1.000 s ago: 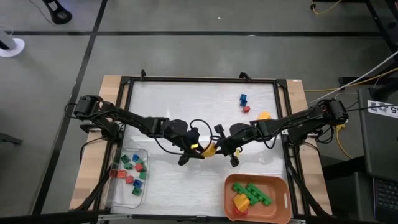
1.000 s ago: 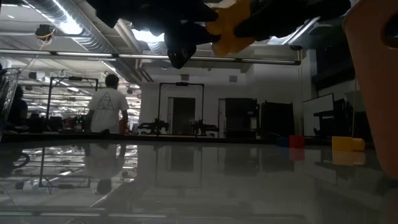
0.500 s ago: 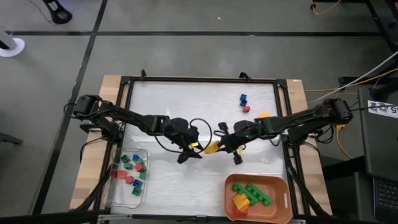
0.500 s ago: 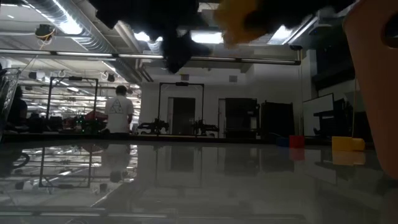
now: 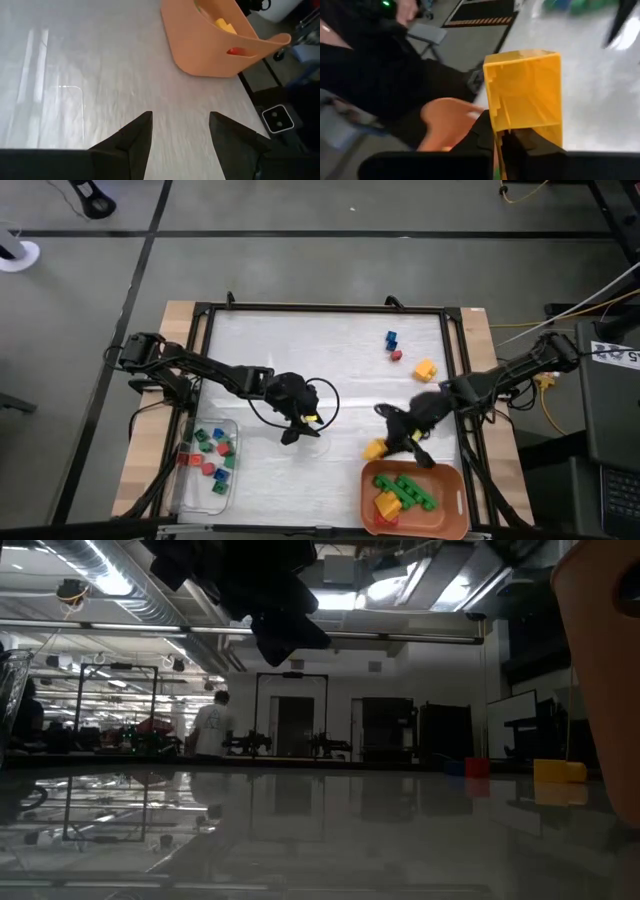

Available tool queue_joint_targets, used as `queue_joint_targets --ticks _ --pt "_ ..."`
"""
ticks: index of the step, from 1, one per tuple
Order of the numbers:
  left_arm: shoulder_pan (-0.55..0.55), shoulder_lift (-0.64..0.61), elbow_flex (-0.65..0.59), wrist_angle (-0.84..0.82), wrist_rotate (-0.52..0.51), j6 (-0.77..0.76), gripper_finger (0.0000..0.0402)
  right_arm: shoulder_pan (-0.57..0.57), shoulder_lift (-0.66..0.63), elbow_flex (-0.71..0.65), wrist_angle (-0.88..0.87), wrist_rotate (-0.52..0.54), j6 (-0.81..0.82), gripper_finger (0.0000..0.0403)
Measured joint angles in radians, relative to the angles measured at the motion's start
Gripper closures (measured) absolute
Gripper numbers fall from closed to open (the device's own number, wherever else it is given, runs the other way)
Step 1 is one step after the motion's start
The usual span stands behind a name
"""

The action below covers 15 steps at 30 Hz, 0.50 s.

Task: Sort blocks by size
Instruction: Put the big yellow game piece into the orange bin

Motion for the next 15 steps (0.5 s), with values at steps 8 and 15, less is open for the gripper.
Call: queue_joint_targets --ticks 8,15 --pt "0.000 0.000 0.000 0.005 0.000 0.033 0.0219 0.187 0.008 -0.001 -0.035 0.027 0.366 0.0364" --pt "-0.001 0.000 0.000 0.006 -0.002 0.031 0.0219 0.248 0.012 -0.001 -0.044 0.082 0.602 0.0353"
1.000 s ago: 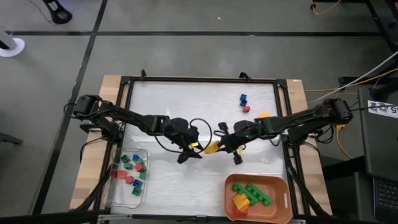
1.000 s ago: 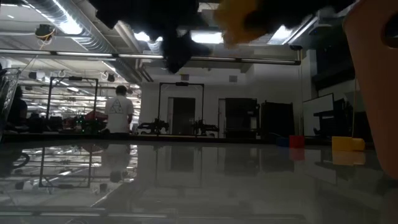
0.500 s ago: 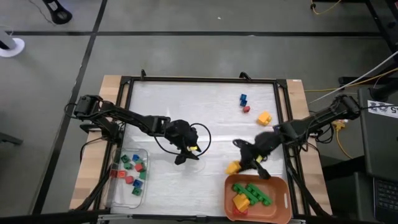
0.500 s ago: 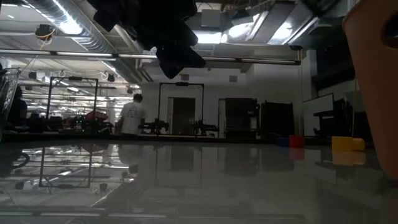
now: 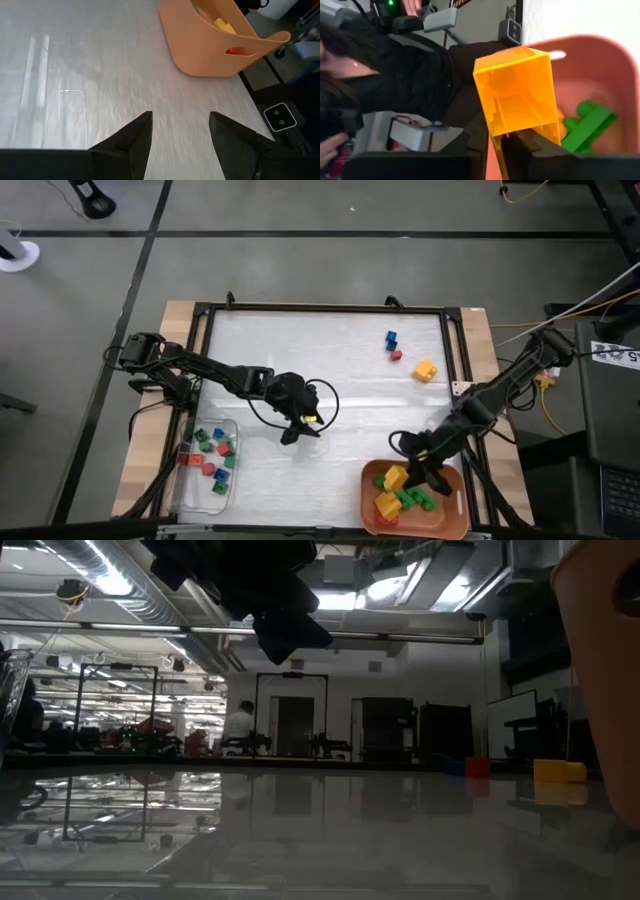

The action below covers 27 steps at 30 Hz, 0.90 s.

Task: Sort blocks by size
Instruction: Put the big yellow game piece into the orange bin

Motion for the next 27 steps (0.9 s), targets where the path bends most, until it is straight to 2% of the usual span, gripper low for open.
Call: queue_joint_targets --ticks 5,11,16,22,27 --pt "0.000 0.000 0.000 0.001 -0.004 -0.030 0.0219 0.010 0.024 0.000 -0.001 -0.025 0.037 0.0333" --pt "0.000 -0.001 0.000 0.002 -0.004 -0.060 0.0219 0.008 0.075 0.000 -0.006 -0.027 0.048 0.0279" --pt "0.002 -0.033 -0.002 -0.007 -0.005 -0.024 0.0219 0.008 0.100 0.000 -0.015 -0.035 0.161 0.0241" --pt "0.021 -0.113 -0.002 -0.016 -0.005 0.004 0.0219 0.008 0.104 0.000 -0.028 -0.033 0.161 0.0231" --pt "0.032 -0.151 -0.002 -0.037 -0.006 0.049 0.0219 0.008 0.113 0.000 -0.088 0.066 0.153 0.0240"
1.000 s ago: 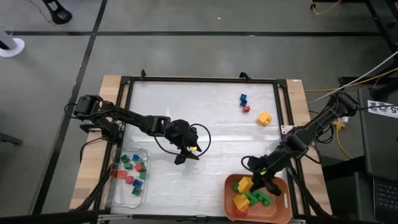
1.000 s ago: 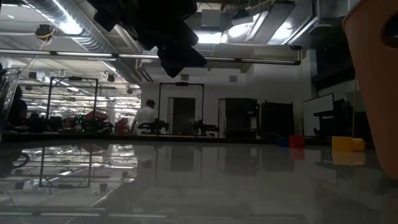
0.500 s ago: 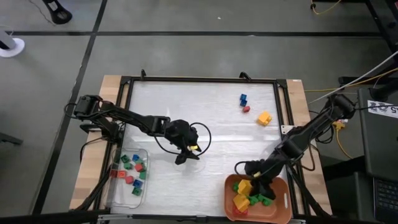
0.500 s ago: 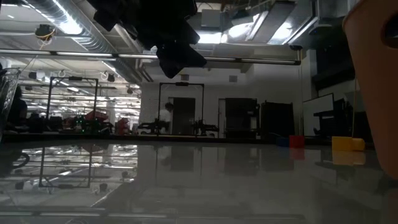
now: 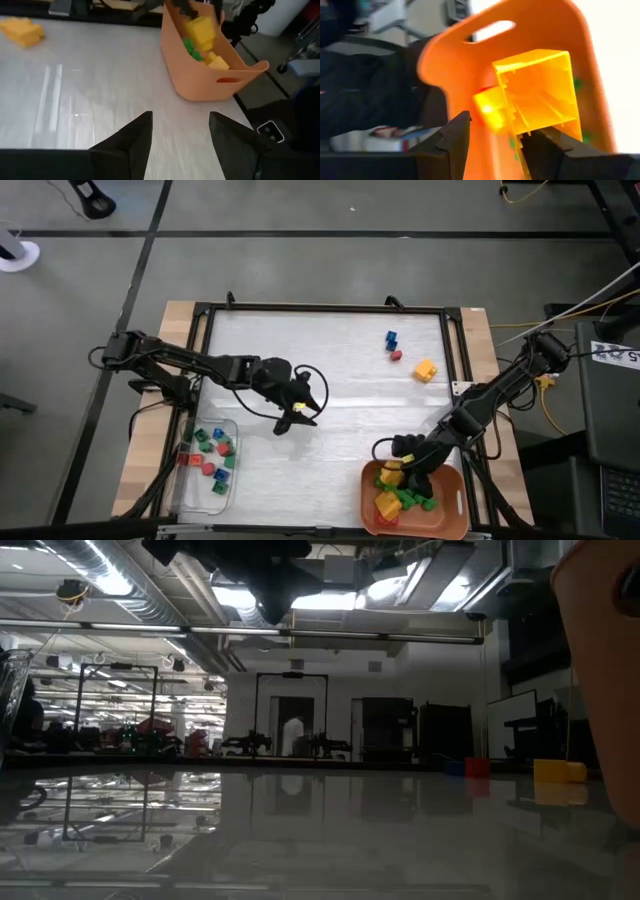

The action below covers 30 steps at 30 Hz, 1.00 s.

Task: Sort blocks by size
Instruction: Put the big yellow game piece into the orange bin

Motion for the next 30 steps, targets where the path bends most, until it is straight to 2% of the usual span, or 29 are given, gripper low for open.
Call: queue_joint_targets --ticks 4,8,13,17,19,25,30 --pt "-0.018 0.025 0.000 0.116 -0.003 0.002 0.0219 0.000 0.001 0.000 -0.027 0.019 -0.001 0.0248" --pt "-0.071 0.118 0.000 0.370 -0.048 0.001 0.0219 0.000 0.000 0.000 -0.021 0.046 -0.039 0.0254" --pt "-0.141 0.285 0.000 0.786 -0.163 0.071 0.0219 0.000 0.000 0.000 -0.023 0.050 -0.048 0.0256" --pt "-0.169 0.431 0.027 1.087 -0.341 0.114 0.0219 0.000 0.000 0.000 -0.019 0.058 -0.051 0.0256" --pt "-0.169 0.494 0.068 1.127 -0.377 0.116 0.0219 0.000 0.000 0.000 -0.012 0.084 -0.070 0.0256" --pt "-0.164 0.670 0.230 1.124 -0.380 0.116 0.0219 0.000 0.000 0.000 0.046 0.122 -0.107 0.0256" --pt "-0.166 0.727 0.344 1.031 -0.348 0.135 0.0219 0.000 0.000 0.000 0.047 0.134 -0.107 0.0256"
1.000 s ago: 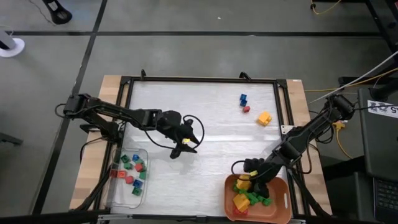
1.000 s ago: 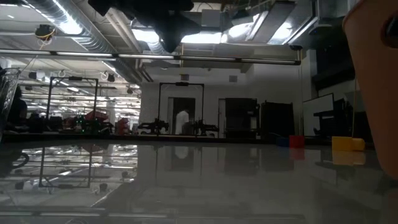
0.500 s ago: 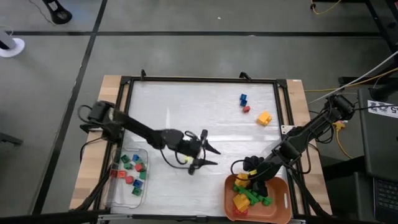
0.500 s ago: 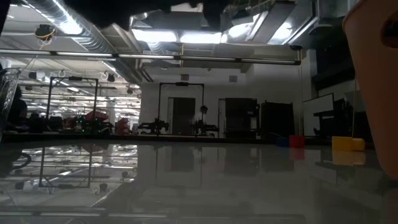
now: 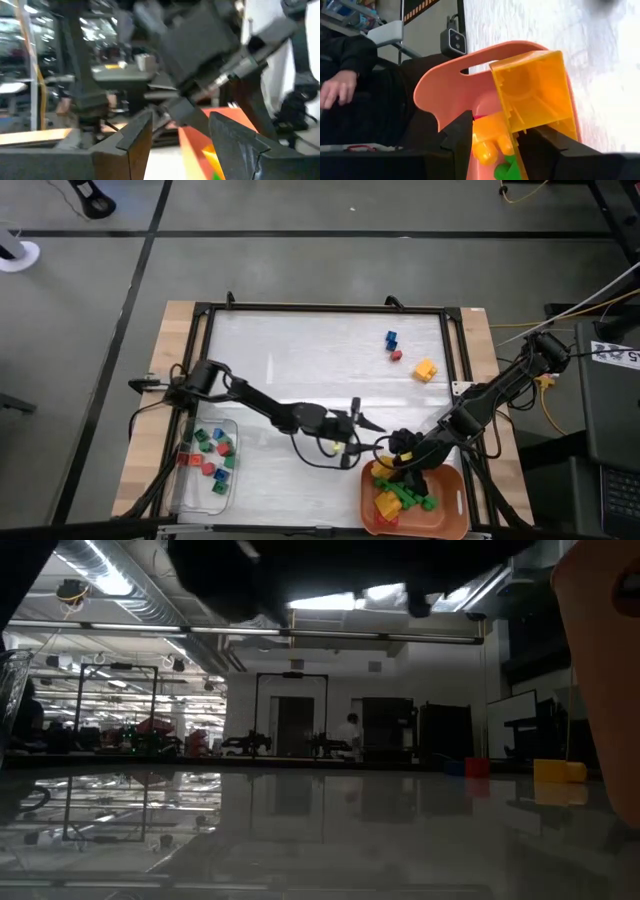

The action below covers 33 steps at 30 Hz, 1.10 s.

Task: Sort blocks by size
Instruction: Put the big yellow game piece into the orange bin

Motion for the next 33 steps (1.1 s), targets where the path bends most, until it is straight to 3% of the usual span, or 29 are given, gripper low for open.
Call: queue_joint_targets --ticks 6,17,25,29,33 --pt "-0.002 0.004 0.083 -0.239 0.039 0.000 0.0219 0.000 0.000 0.000 -0.003 0.070 0.000 0.0256" --pt "-0.052 0.005 0.089 -0.364 0.131 0.047 0.0219 0.000 -0.001 0.000 0.001 0.059 0.005 0.0256" --pt "-0.072 -0.002 0.088 -0.402 0.130 0.126 0.0219 0.000 -0.006 0.000 -0.003 0.050 0.002 0.0256" --pt "-0.061 -0.061 0.088 -0.427 0.130 0.122 0.0219 -0.001 -0.042 0.000 -0.023 0.057 0.008 0.0256" --pt "-0.026 -0.148 0.089 -0.576 0.127 0.119 0.0219 -0.002 -0.104 0.001 -0.105 0.133 0.008 0.0256"
